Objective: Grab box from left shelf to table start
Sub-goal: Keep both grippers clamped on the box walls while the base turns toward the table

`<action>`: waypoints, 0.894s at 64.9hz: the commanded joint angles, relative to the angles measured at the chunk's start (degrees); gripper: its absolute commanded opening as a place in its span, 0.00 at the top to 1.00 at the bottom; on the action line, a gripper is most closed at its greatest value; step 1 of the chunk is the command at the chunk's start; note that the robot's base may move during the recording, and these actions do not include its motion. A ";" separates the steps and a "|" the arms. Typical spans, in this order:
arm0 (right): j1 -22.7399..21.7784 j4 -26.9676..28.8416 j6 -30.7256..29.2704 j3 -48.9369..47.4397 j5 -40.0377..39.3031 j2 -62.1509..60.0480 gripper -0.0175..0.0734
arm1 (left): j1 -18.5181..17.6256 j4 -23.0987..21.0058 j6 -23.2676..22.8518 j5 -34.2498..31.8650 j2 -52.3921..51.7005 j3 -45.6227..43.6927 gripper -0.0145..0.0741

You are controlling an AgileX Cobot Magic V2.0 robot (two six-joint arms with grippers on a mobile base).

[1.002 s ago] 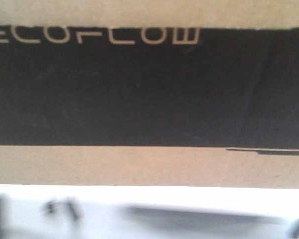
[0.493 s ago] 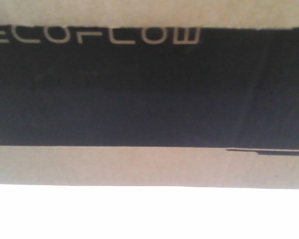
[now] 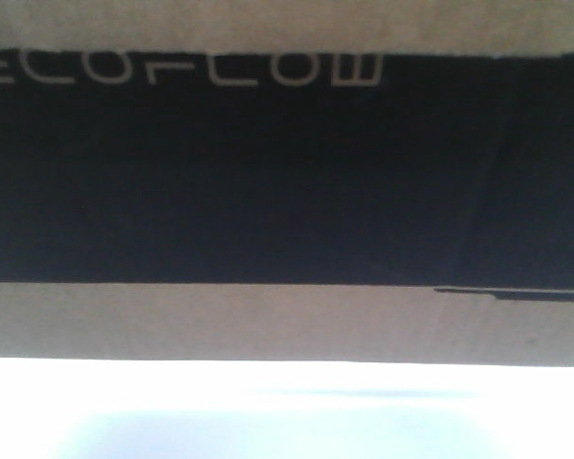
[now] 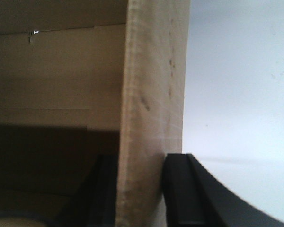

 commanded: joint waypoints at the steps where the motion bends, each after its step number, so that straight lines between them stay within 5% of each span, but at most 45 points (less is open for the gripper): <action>1: -0.27 -3.48 -0.18 -1.61 3.36 0.42 0.75 | -0.28 -0.14 -1.15 -9.07 -0.23 -2.47 0.95; 58: -0.27 -3.48 -0.18 -1.61 3.36 0.42 0.75 | -0.28 -0.27 -1.15 -9.07 -0.23 -2.47 0.95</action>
